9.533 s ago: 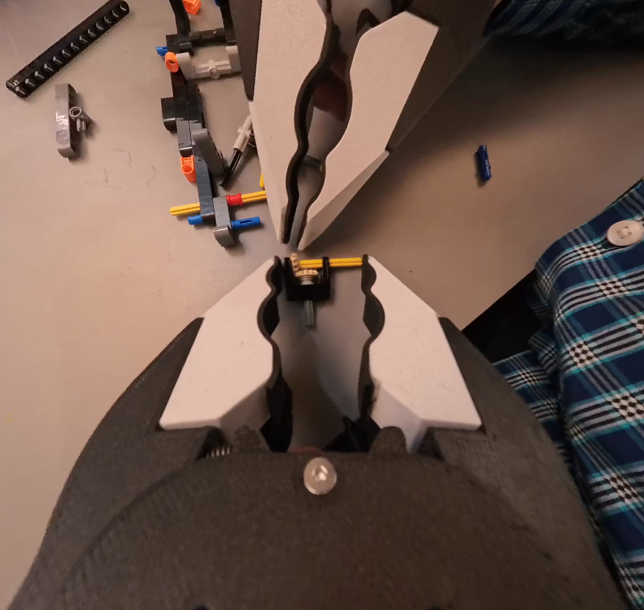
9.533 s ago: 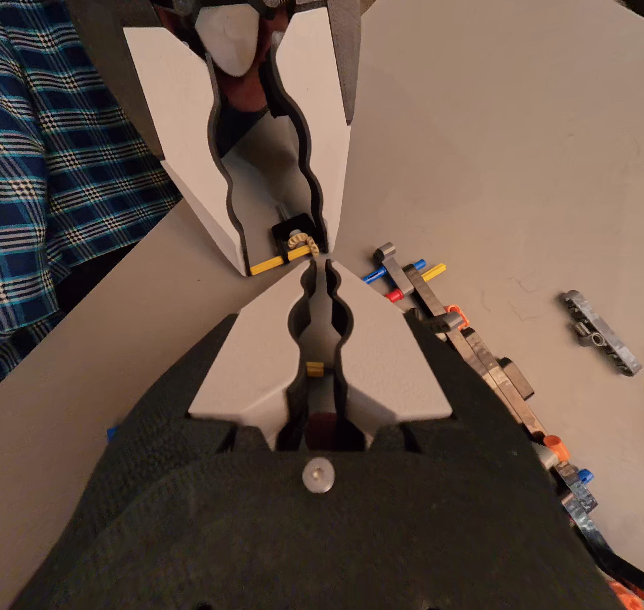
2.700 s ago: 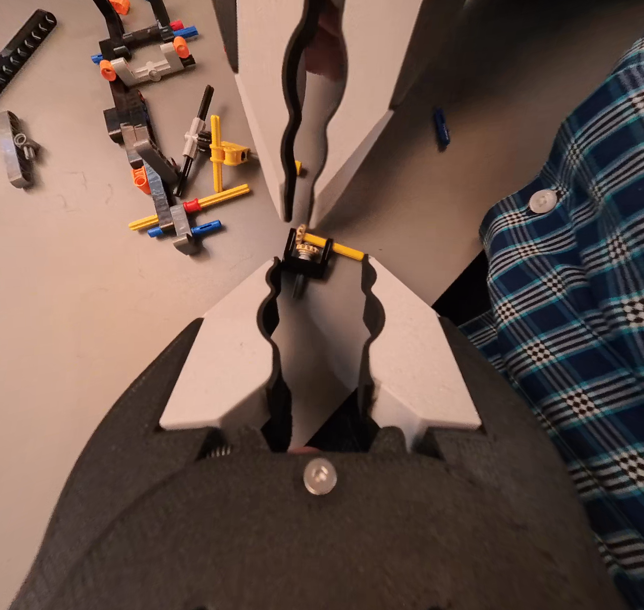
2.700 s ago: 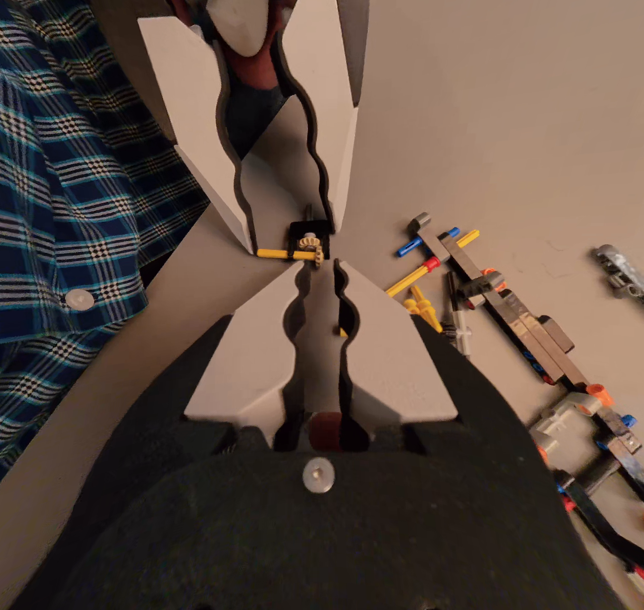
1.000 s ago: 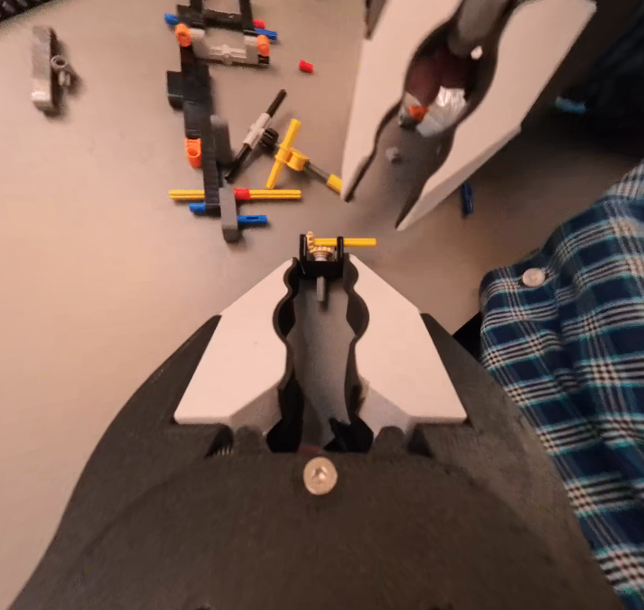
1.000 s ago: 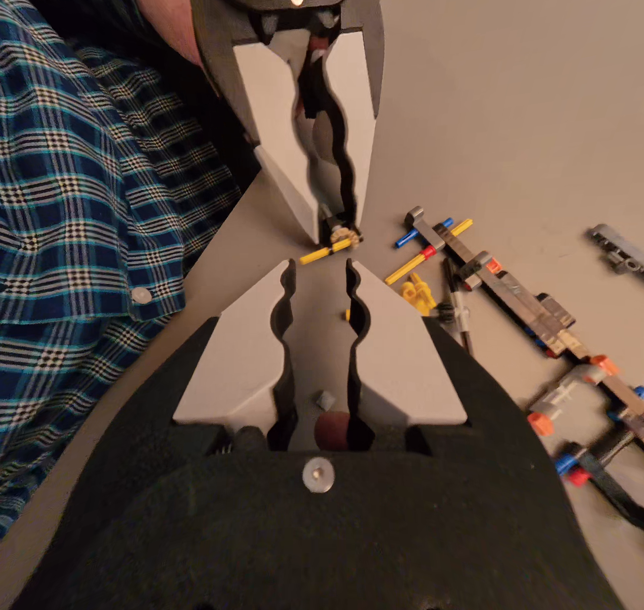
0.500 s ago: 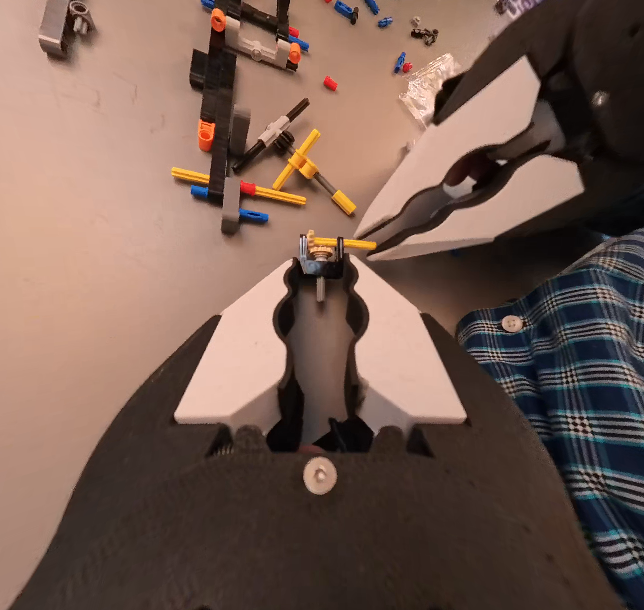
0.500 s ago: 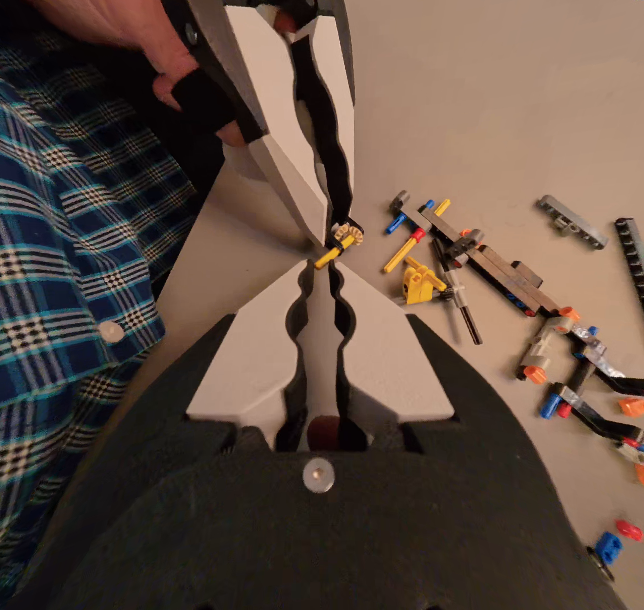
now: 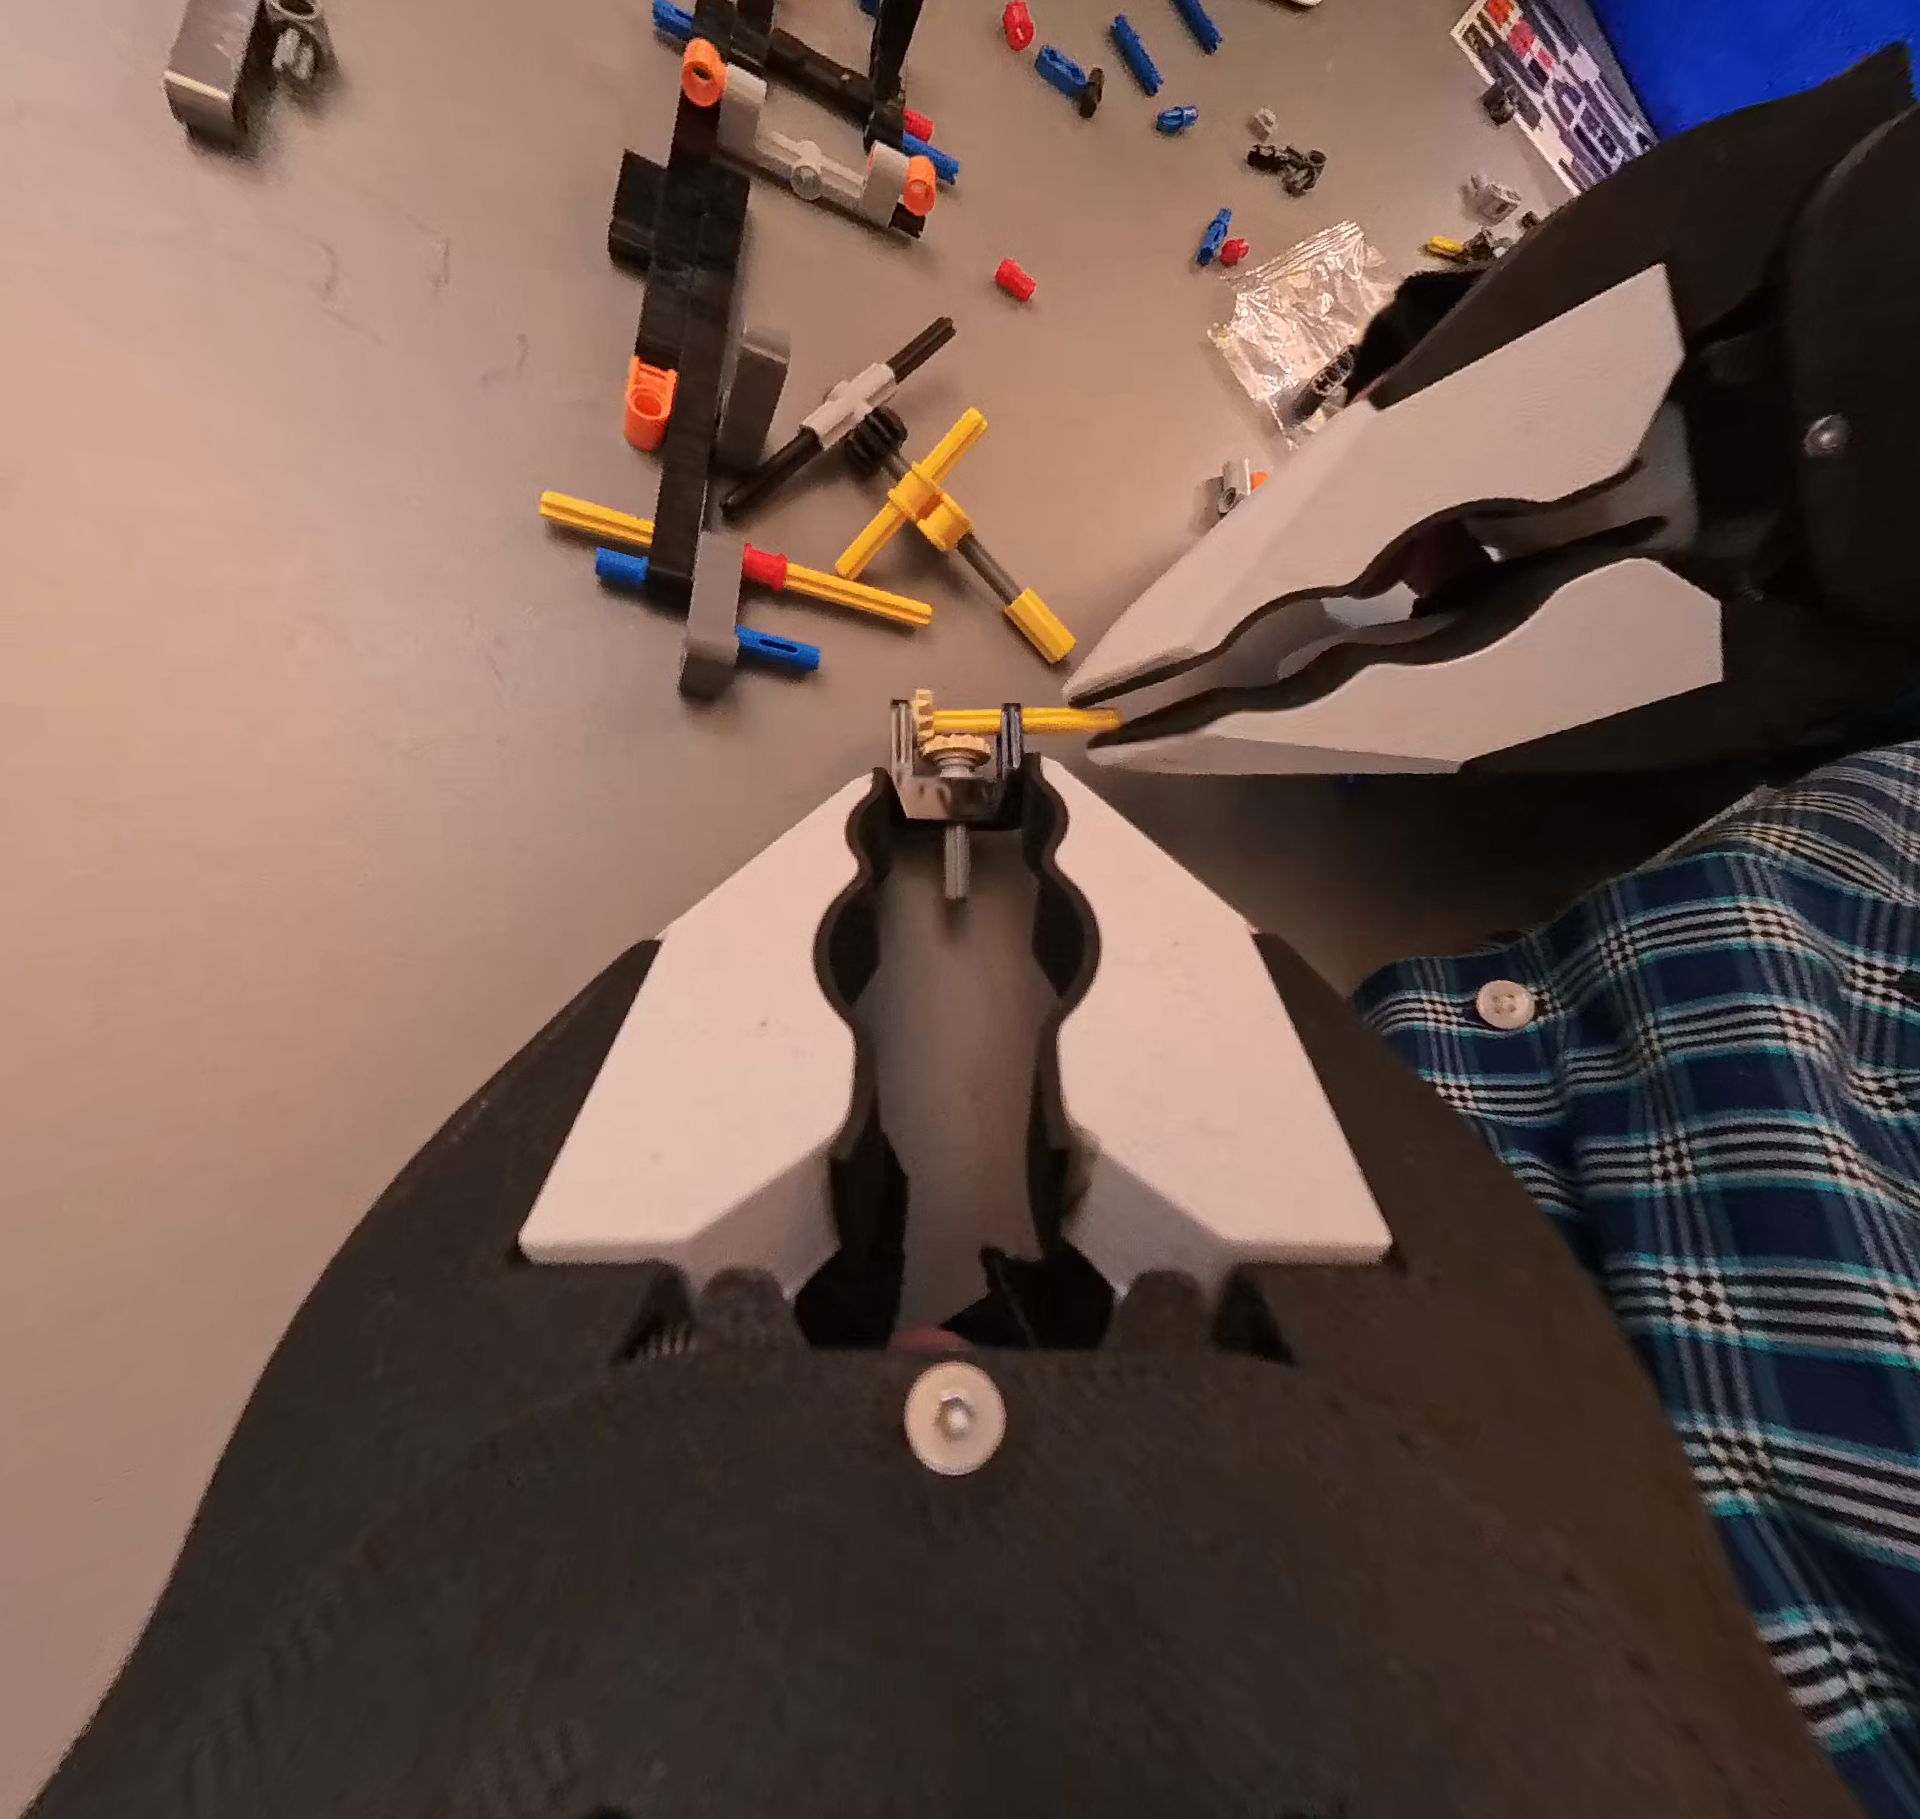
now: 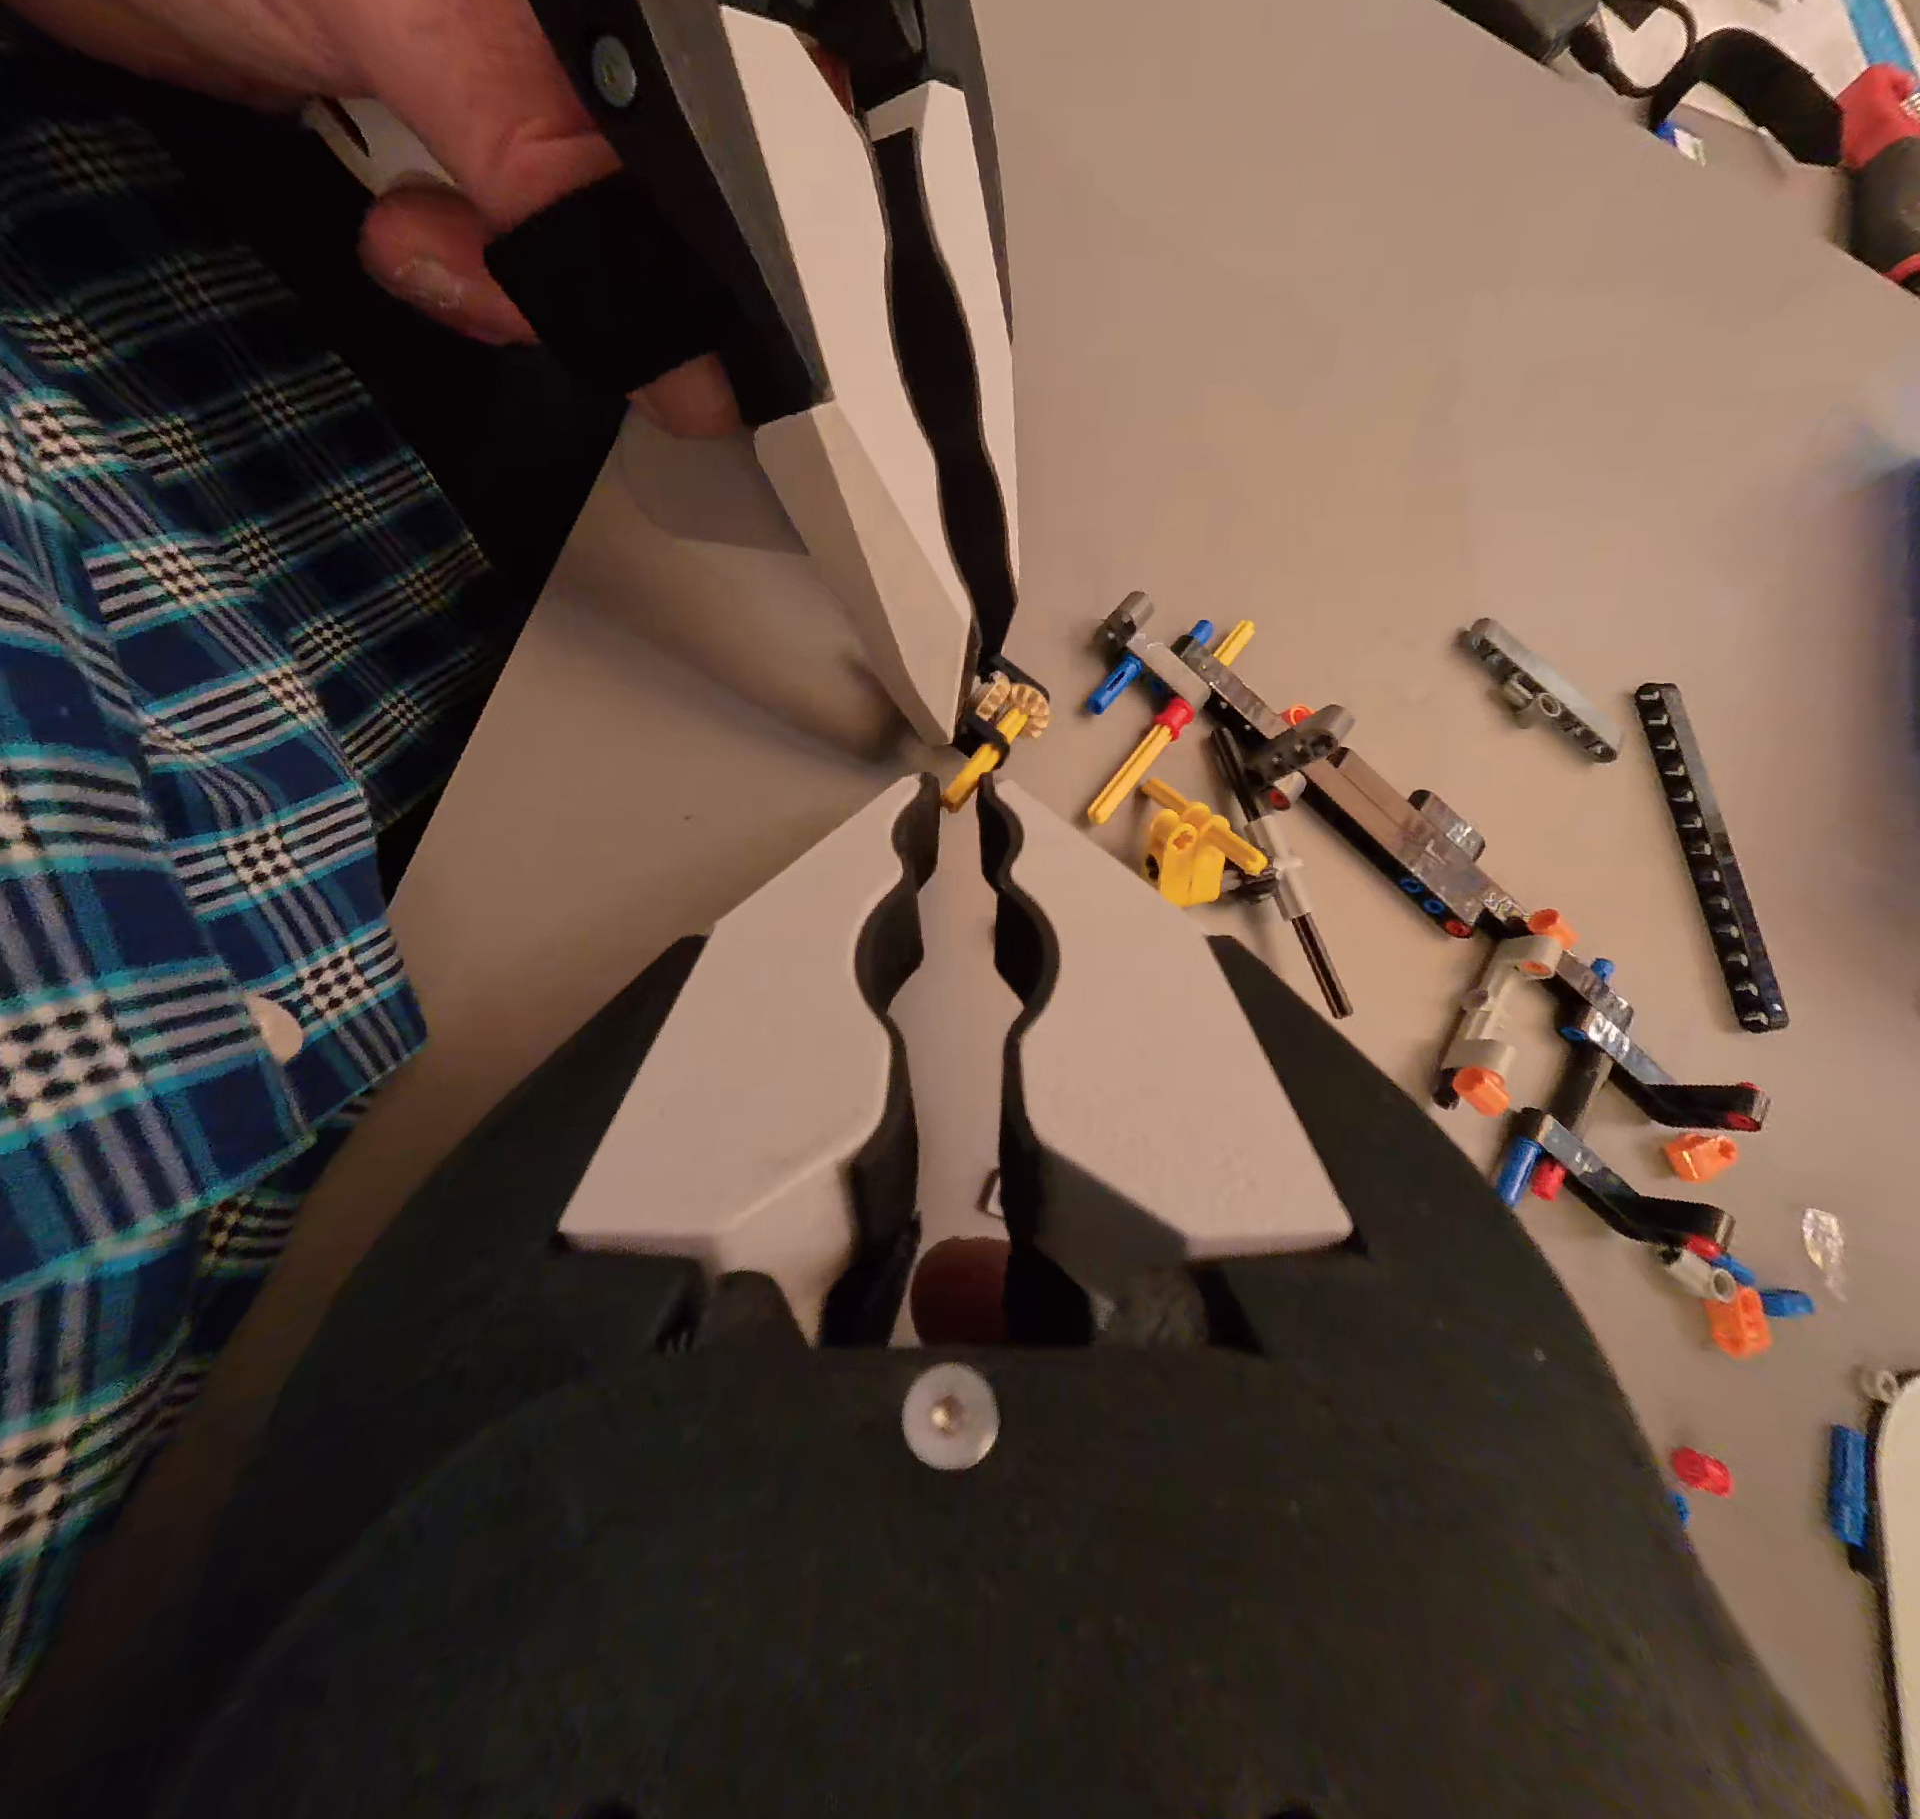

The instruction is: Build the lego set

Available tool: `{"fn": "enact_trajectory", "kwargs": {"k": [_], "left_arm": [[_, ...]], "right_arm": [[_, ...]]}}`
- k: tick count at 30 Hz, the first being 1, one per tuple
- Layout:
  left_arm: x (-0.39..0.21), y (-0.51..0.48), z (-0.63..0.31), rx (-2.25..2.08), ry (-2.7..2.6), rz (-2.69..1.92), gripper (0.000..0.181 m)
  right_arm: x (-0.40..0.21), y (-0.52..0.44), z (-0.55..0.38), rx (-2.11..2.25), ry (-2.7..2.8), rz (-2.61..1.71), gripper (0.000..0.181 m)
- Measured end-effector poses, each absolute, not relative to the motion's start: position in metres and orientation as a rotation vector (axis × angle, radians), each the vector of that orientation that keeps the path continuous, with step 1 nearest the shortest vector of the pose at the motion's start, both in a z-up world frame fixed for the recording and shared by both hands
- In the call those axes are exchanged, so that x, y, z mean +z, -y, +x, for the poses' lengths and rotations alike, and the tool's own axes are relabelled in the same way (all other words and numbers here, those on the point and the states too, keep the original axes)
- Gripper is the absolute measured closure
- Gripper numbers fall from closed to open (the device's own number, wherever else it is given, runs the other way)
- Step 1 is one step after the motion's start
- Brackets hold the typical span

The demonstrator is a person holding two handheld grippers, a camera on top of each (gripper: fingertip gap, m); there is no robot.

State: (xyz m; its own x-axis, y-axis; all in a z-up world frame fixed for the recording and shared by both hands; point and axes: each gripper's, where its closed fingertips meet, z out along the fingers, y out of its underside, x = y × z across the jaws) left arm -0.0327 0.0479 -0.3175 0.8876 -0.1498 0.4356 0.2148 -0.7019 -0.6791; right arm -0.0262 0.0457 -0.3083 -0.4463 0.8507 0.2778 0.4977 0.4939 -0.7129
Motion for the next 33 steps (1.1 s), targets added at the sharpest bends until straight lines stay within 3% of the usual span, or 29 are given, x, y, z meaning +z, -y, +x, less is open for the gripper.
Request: {"fn": "enact_trajectory", "kwargs": {"k": [33], "left_arm": [[-0.322, -0.051, -0.035, -0.222, -0.239, -2.307, 0.160]], "right_arm": [[-0.307, -0.051, -0.016, 0.779, 2.054, -1.184, 0.179]]}}
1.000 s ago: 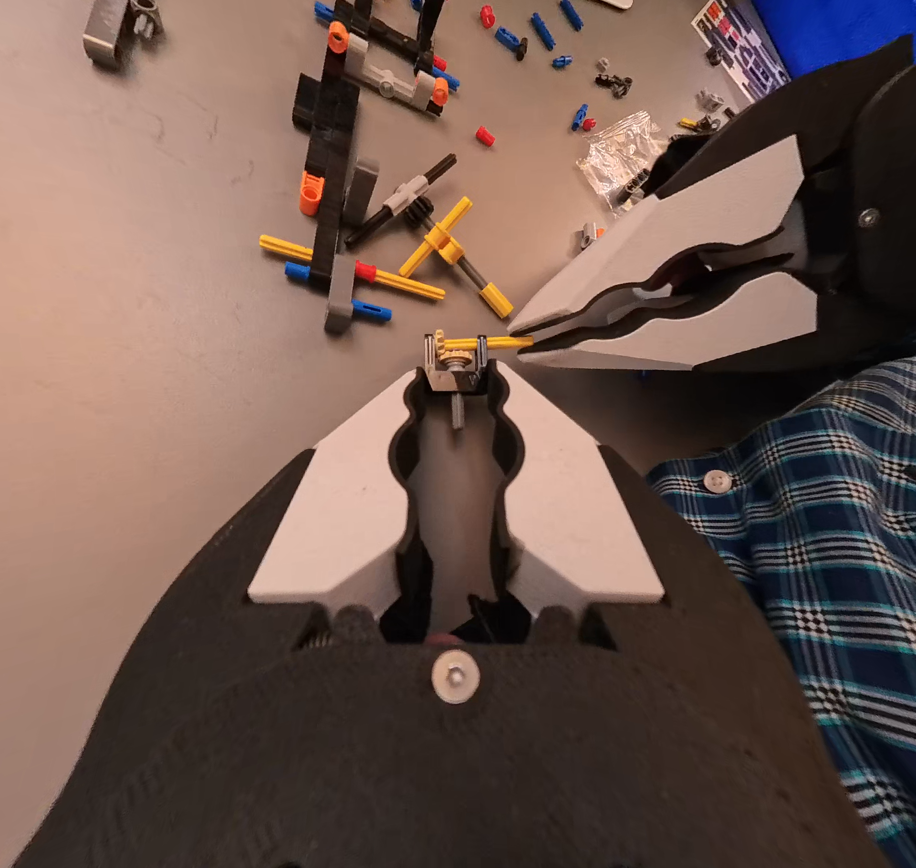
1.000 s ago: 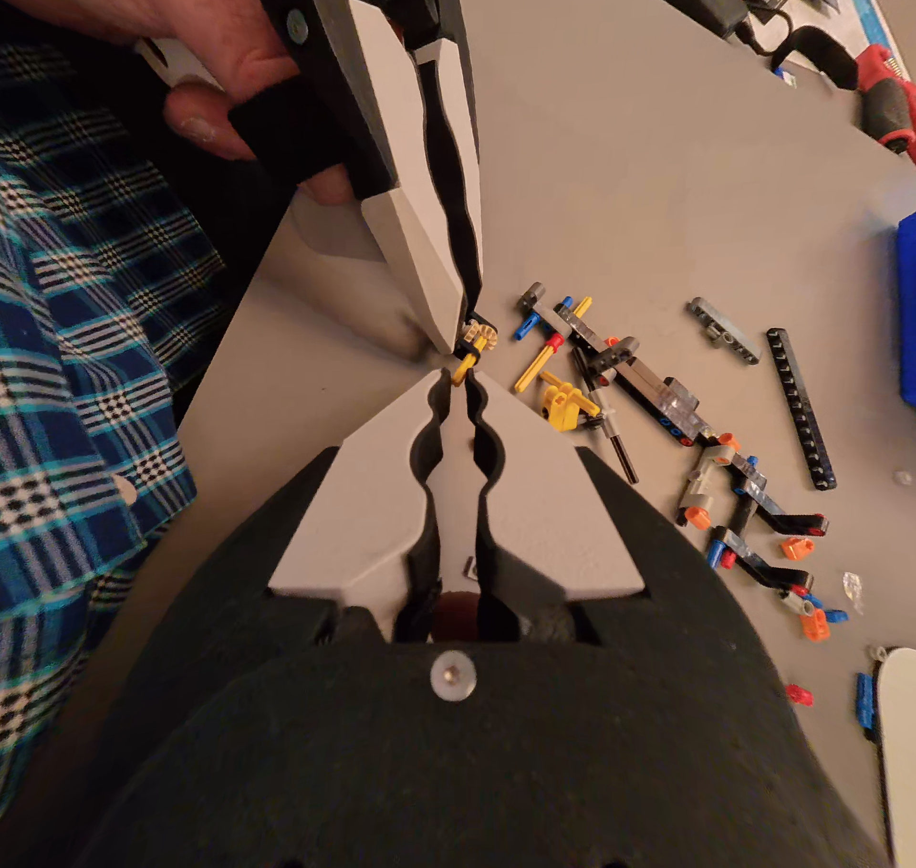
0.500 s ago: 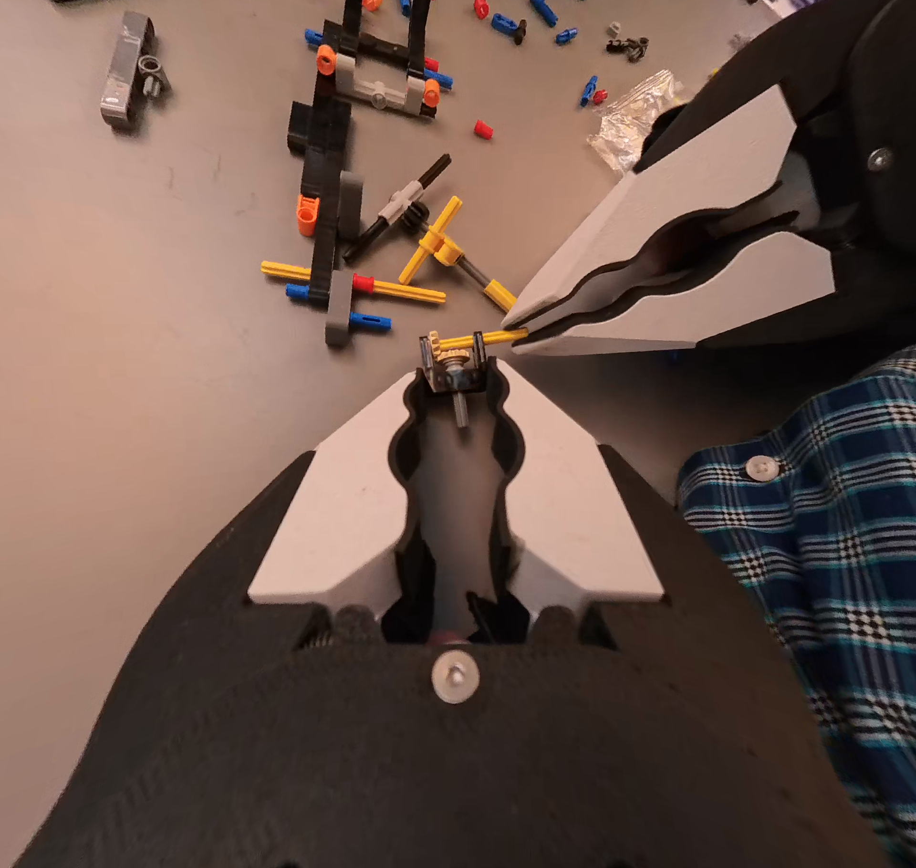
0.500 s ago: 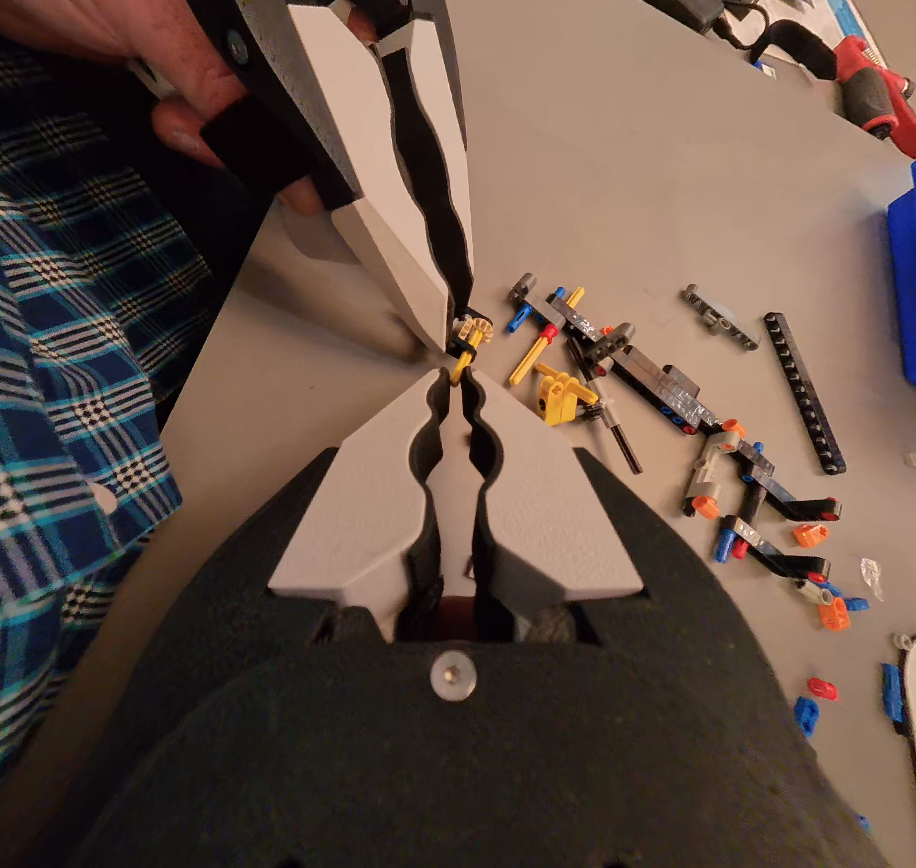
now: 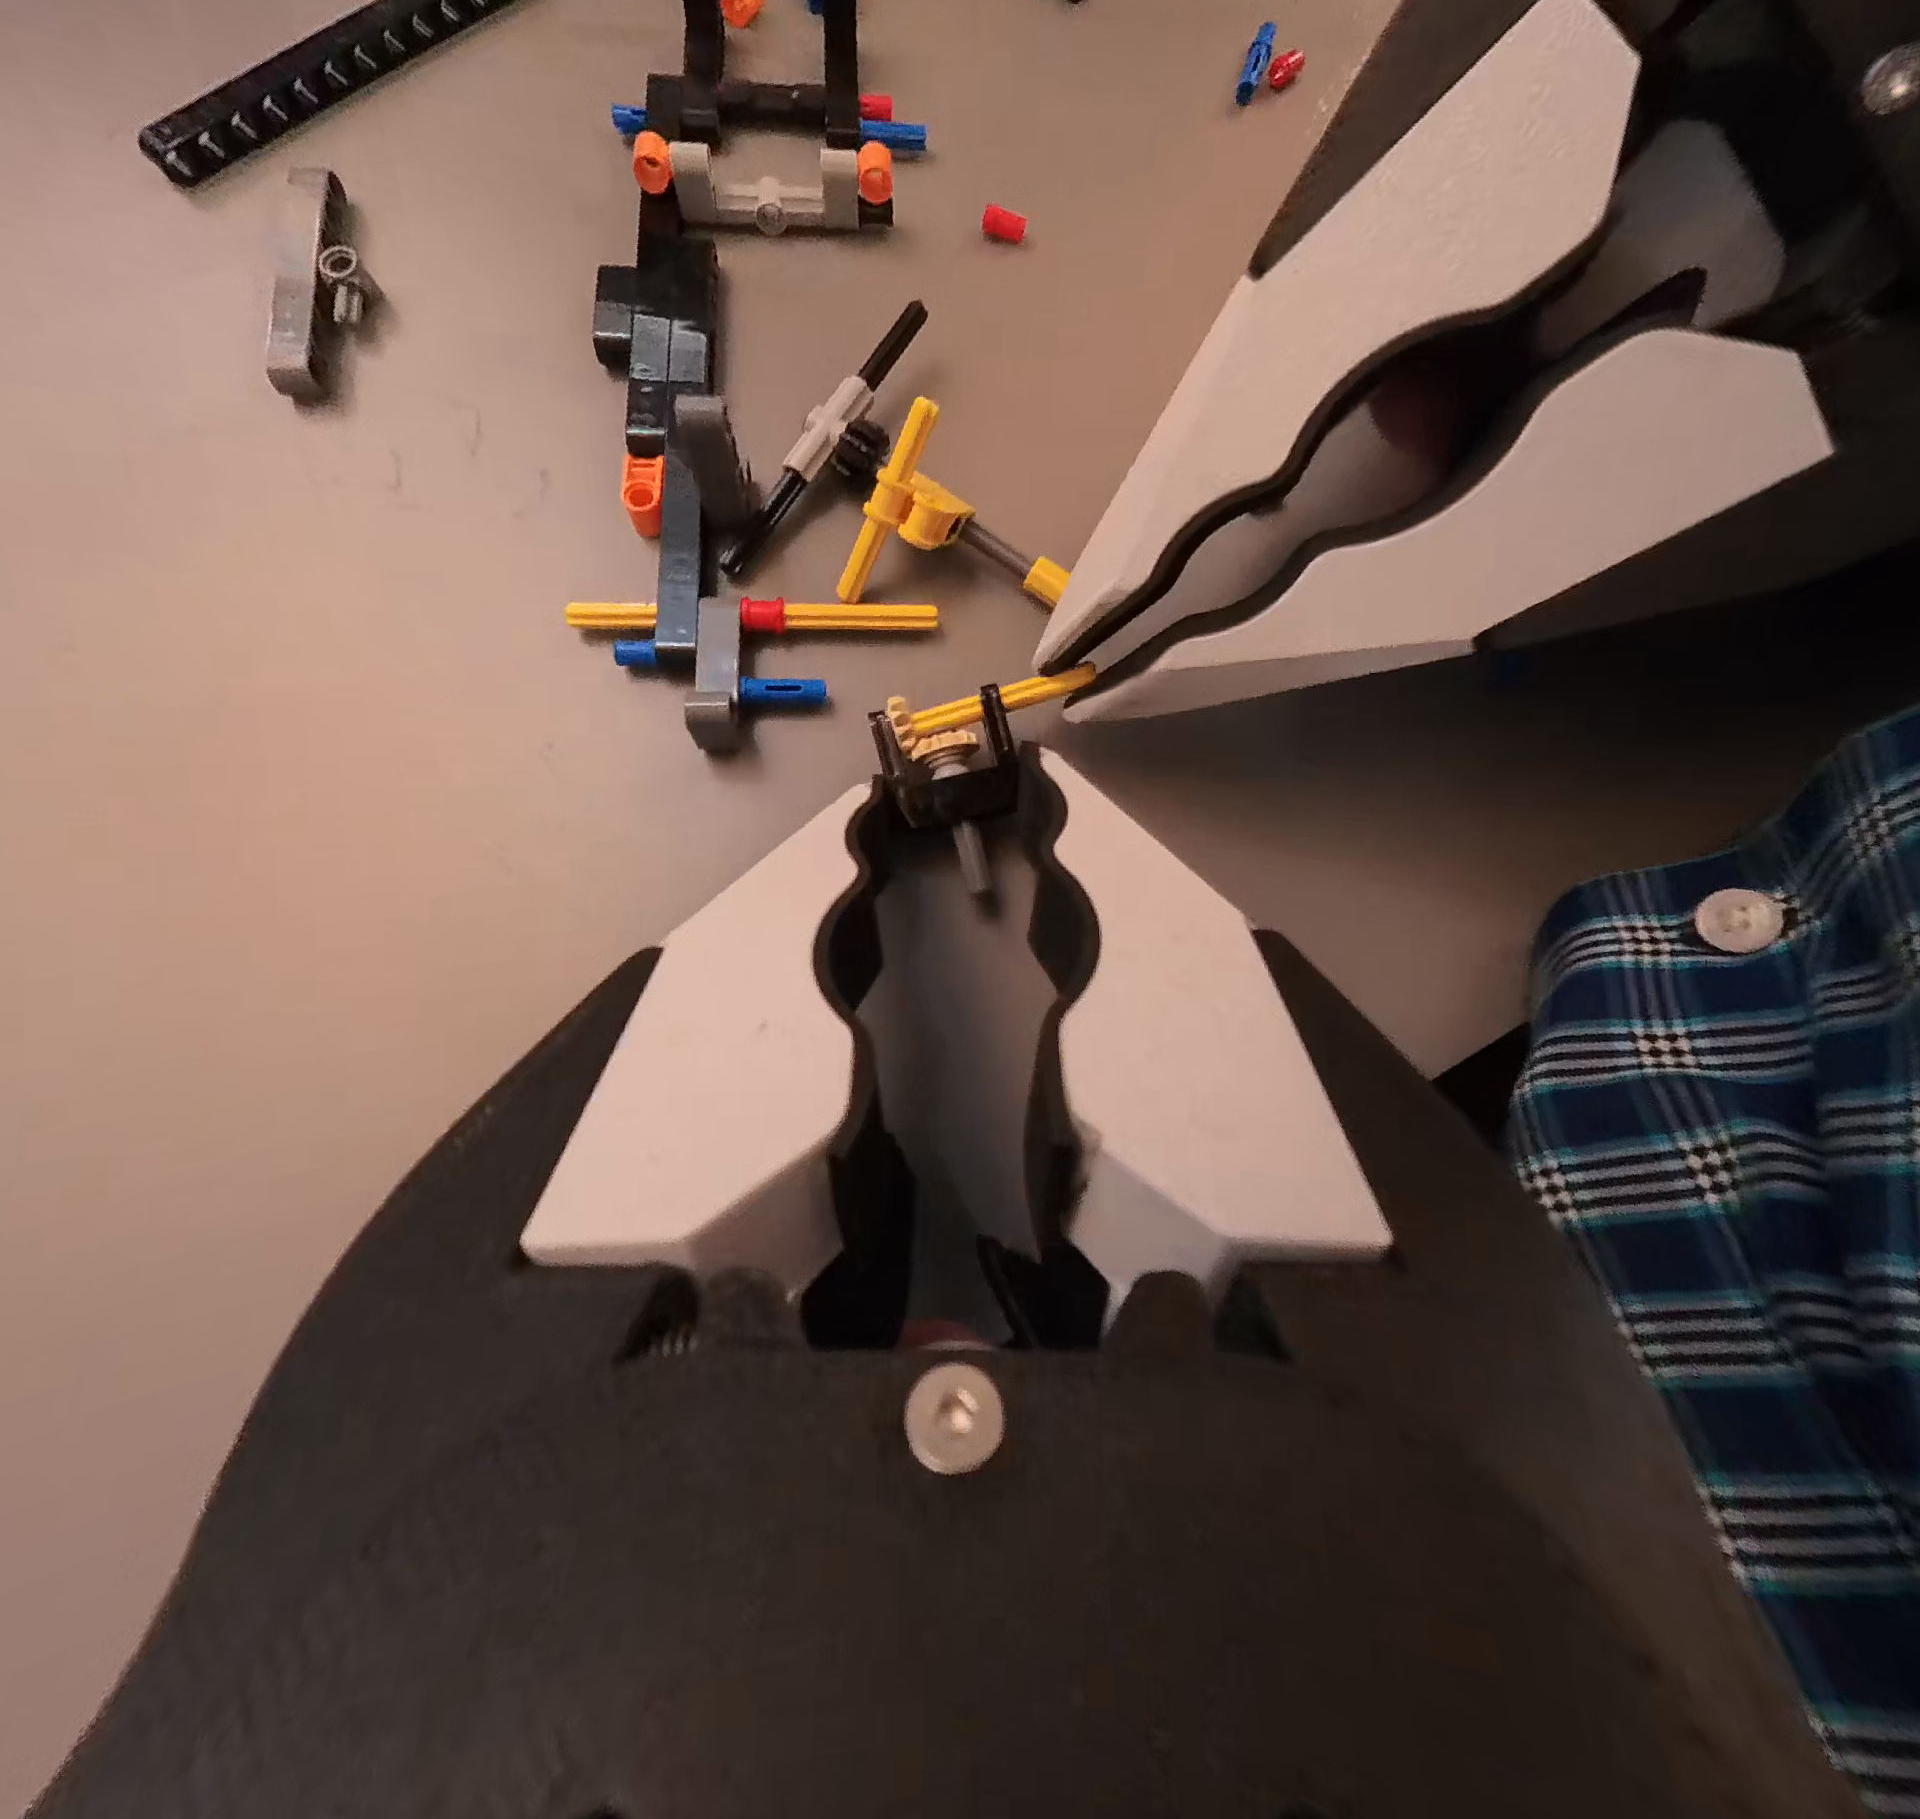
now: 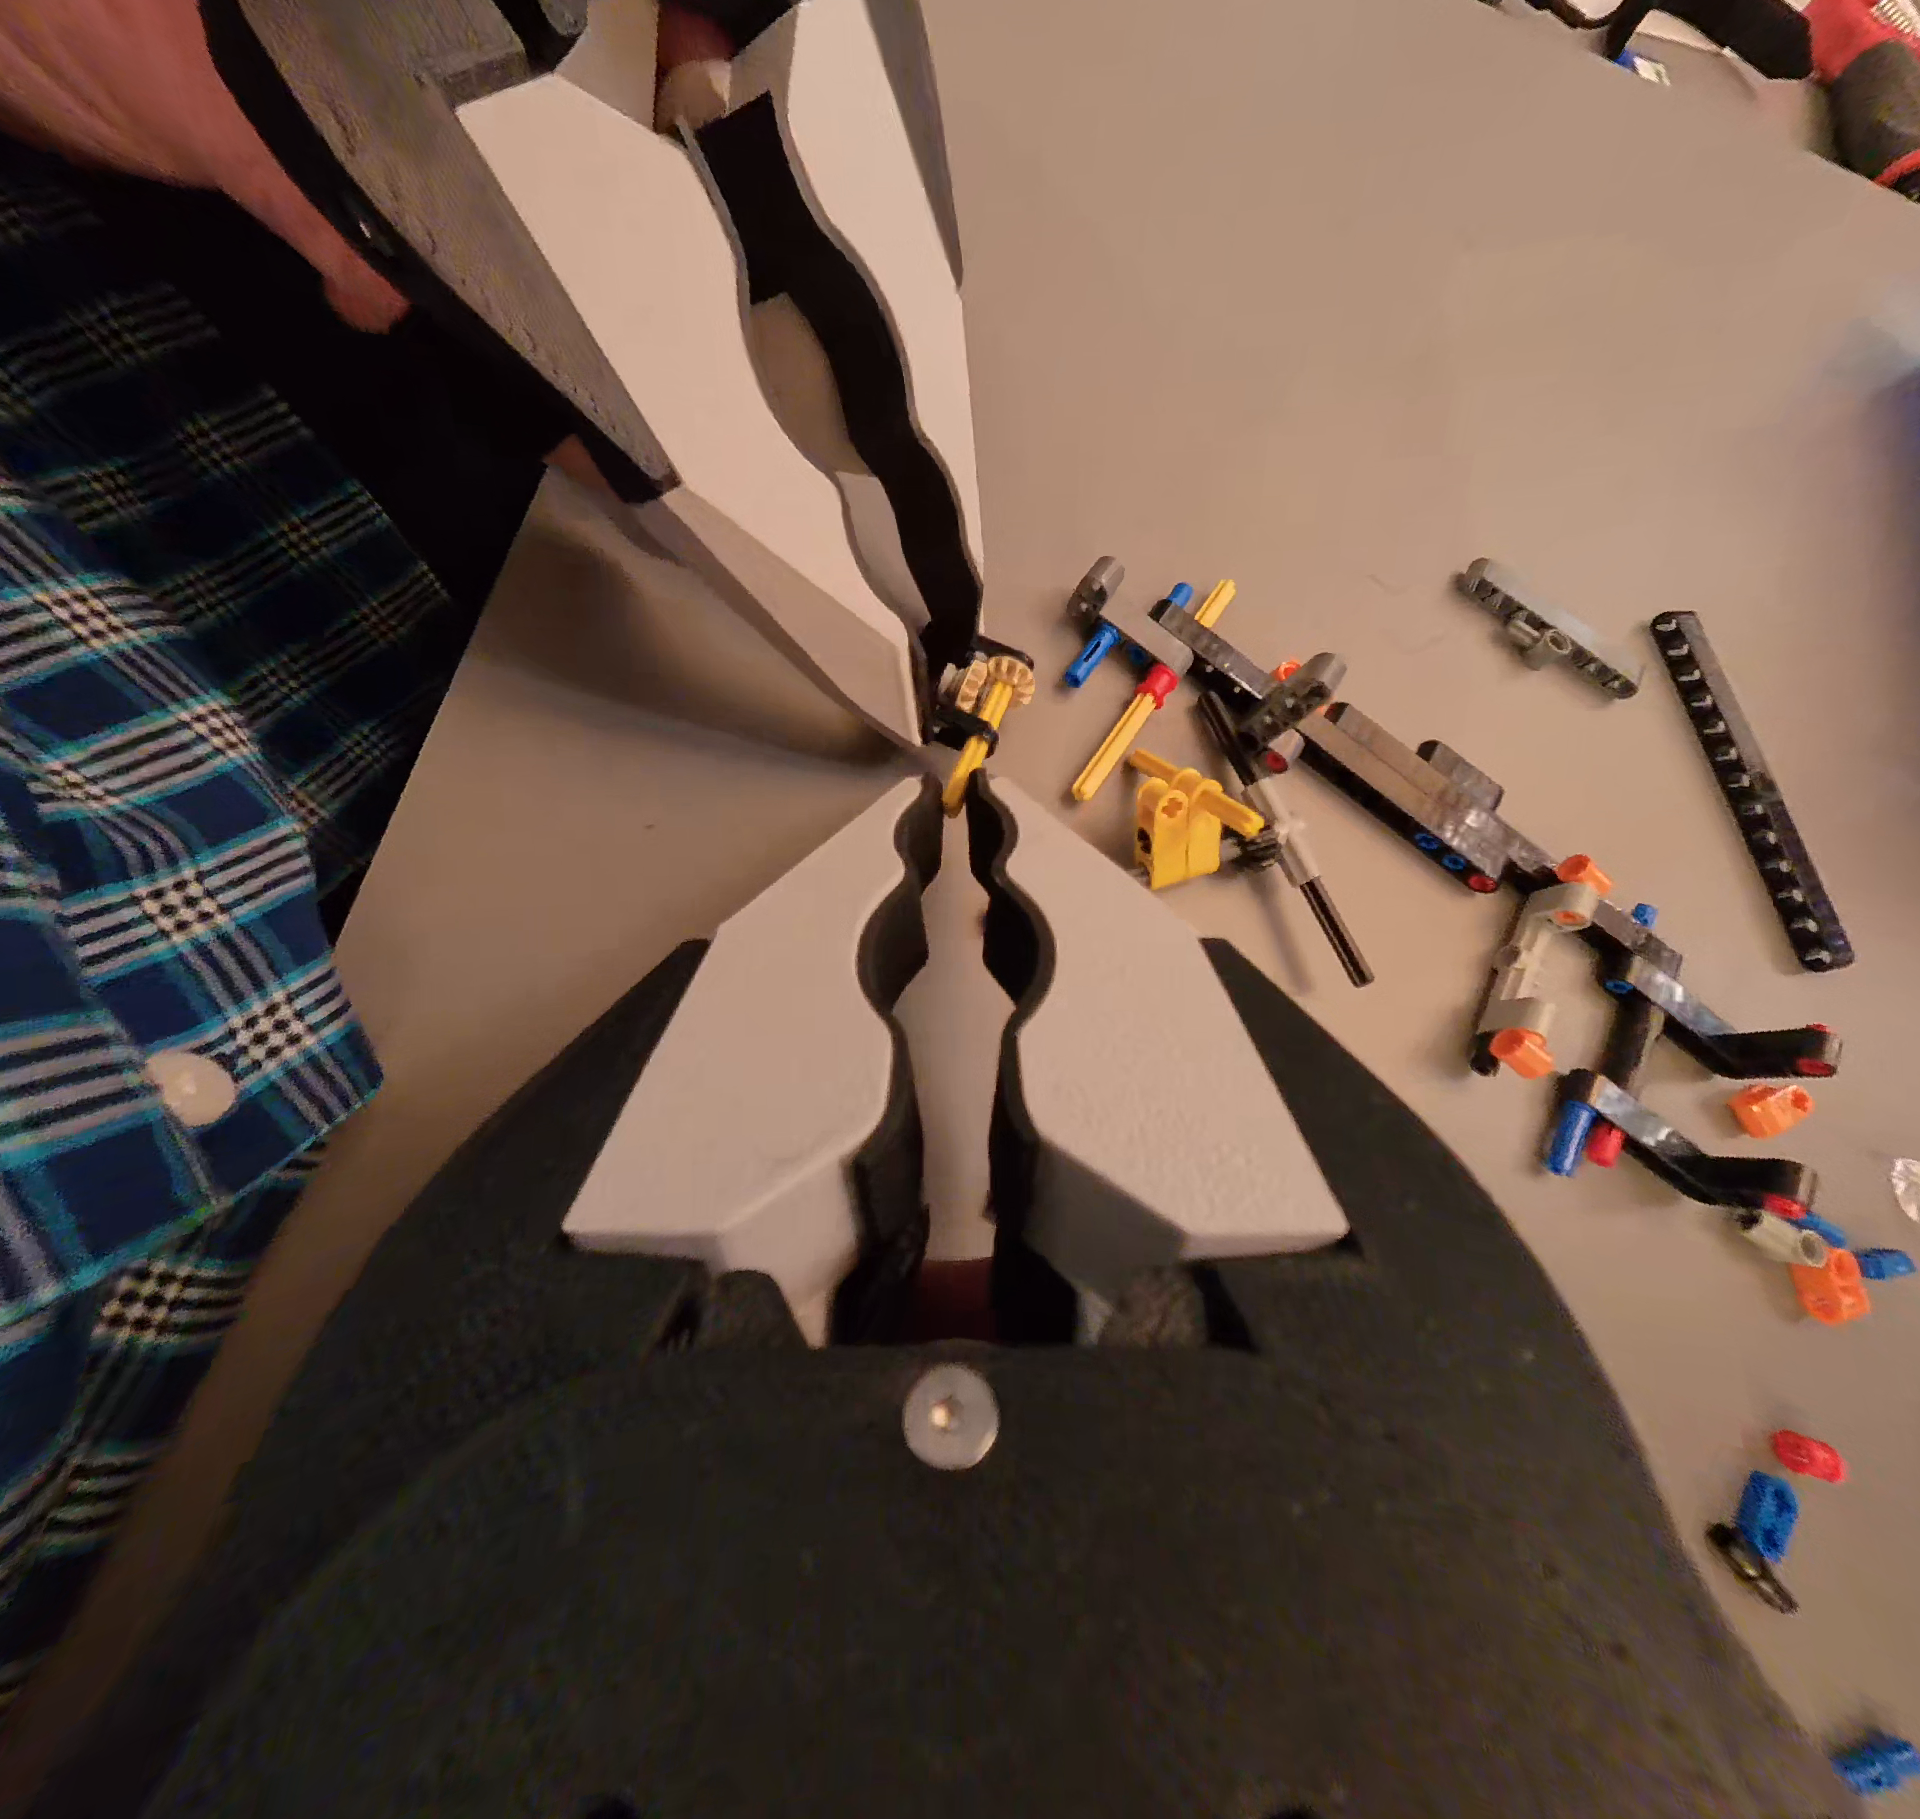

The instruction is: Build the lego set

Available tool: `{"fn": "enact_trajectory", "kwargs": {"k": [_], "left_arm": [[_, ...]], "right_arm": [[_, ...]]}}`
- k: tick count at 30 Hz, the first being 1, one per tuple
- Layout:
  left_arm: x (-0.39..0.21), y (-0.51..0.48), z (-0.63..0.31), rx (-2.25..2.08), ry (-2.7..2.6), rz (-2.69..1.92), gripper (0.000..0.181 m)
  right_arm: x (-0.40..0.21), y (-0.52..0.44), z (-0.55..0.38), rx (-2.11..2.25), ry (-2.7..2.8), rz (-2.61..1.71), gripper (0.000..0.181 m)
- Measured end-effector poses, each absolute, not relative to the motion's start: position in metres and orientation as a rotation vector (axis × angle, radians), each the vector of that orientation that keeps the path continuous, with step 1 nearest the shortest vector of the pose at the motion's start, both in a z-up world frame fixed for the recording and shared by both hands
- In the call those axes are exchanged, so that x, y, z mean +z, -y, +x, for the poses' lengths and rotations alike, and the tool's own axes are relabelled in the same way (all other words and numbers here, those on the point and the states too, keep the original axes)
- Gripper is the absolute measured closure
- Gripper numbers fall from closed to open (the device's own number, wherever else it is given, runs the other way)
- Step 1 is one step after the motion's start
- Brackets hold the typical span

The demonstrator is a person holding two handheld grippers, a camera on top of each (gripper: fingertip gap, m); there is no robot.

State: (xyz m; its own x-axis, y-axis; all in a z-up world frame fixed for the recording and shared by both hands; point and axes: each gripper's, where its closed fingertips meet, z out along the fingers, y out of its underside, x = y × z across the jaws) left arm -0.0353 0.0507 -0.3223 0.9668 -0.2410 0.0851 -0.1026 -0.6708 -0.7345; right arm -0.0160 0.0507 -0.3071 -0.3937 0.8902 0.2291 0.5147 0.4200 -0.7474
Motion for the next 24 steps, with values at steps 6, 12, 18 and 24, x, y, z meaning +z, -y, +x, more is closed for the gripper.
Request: {"fn": "enact_trajectory", "kwargs": {"k": [6, 12, 18, 24], "left_arm": [[-0.3230, -0.0503, -0.0374, -0.194, -0.256, -2.355, 0.160], [-0.3232, -0.0506, -0.0379, -0.169, -0.246, -2.347, 0.160], [-0.3235, -0.0500, -0.0354, -0.259, -0.236, -2.358, 0.153], [-0.3235, -0.0505, -0.0357, -0.245, -0.211, -2.366, 0.152]], "right_arm": [[-0.3103, -0.0523, -0.0179, 0.618, 2.100, -1.050, 0.178], [-0.3106, -0.0531, -0.0189, 0.685, 2.096, -1.104, 0.179], [-0.3103, -0.0556, -0.0177, 0.721, 2.103, -1.102, 0.180], [-0.3118, -0.0555, -0.0185, 0.726, 2.102, -1.113, 0.180]]}}
